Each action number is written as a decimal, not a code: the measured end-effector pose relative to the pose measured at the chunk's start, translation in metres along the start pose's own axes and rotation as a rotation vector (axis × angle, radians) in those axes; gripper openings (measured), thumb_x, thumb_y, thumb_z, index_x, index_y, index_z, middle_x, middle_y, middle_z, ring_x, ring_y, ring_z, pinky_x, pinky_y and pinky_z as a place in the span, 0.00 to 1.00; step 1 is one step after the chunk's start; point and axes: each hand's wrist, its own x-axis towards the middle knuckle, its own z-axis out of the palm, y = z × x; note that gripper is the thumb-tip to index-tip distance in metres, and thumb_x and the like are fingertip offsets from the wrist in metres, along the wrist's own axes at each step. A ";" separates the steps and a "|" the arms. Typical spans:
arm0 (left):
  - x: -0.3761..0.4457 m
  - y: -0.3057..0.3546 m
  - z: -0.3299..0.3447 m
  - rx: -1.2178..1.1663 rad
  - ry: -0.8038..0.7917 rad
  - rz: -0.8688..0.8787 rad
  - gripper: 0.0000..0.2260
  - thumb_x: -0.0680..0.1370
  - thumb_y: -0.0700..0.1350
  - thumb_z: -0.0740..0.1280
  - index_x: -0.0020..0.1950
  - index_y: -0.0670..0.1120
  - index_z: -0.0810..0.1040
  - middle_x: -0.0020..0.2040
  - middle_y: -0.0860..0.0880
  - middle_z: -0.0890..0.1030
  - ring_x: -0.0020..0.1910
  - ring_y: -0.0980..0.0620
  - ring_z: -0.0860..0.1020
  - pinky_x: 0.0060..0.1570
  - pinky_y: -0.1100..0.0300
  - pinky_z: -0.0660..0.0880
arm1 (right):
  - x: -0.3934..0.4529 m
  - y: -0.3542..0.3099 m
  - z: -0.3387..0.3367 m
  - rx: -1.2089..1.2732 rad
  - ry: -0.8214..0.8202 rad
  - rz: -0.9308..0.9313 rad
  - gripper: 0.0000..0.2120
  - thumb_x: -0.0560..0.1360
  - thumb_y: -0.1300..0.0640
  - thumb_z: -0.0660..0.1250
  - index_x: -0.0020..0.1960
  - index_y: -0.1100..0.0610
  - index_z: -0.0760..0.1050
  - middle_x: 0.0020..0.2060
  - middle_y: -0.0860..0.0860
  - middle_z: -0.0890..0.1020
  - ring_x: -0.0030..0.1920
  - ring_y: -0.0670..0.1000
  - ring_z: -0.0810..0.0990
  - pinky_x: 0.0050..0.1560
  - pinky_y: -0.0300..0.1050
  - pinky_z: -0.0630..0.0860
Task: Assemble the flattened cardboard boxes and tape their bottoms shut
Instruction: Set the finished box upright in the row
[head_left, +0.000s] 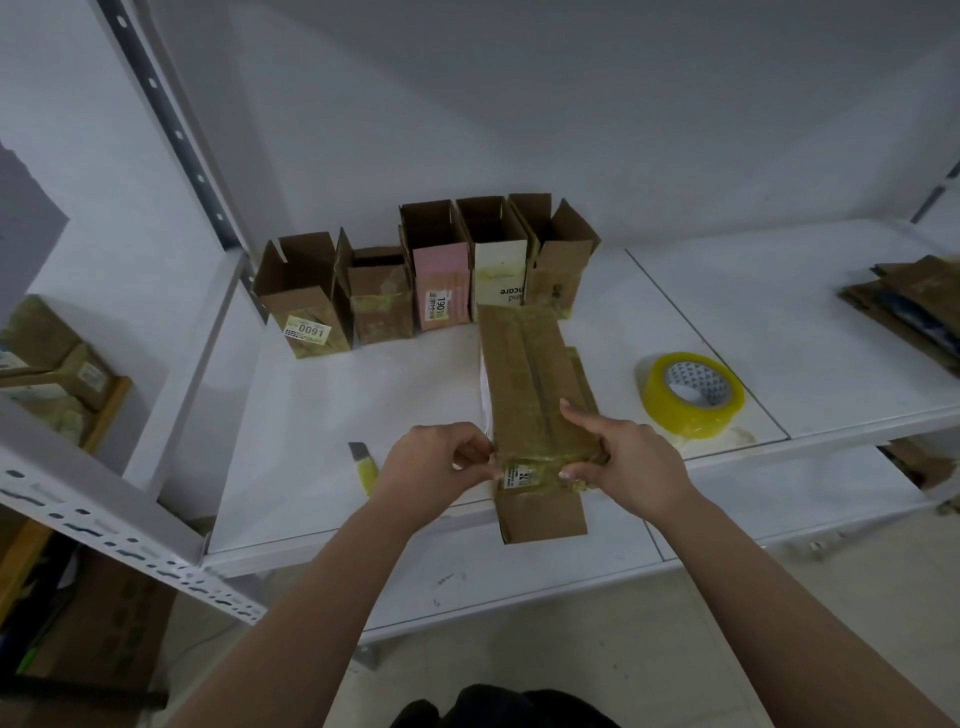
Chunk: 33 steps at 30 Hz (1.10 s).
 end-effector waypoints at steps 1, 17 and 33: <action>0.000 0.003 0.002 0.009 0.011 -0.013 0.09 0.70 0.53 0.76 0.45 0.52 0.81 0.40 0.58 0.83 0.41 0.62 0.80 0.46 0.61 0.79 | 0.000 0.001 0.001 0.001 0.001 -0.002 0.36 0.69 0.42 0.74 0.73 0.36 0.62 0.40 0.45 0.78 0.45 0.49 0.79 0.40 0.41 0.71; 0.014 0.047 0.034 0.366 -0.065 0.210 0.34 0.78 0.57 0.64 0.79 0.51 0.54 0.80 0.49 0.53 0.79 0.48 0.46 0.76 0.49 0.54 | -0.003 0.016 0.001 0.143 -0.059 -0.101 0.38 0.75 0.50 0.72 0.75 0.36 0.52 0.46 0.50 0.85 0.46 0.51 0.83 0.49 0.51 0.80; 0.017 0.041 0.042 0.329 -0.071 0.207 0.30 0.80 0.55 0.62 0.79 0.53 0.55 0.80 0.51 0.53 0.79 0.49 0.41 0.74 0.60 0.46 | -0.017 0.038 0.009 0.062 0.143 -0.238 0.27 0.75 0.36 0.55 0.38 0.55 0.81 0.29 0.46 0.82 0.31 0.51 0.80 0.37 0.43 0.73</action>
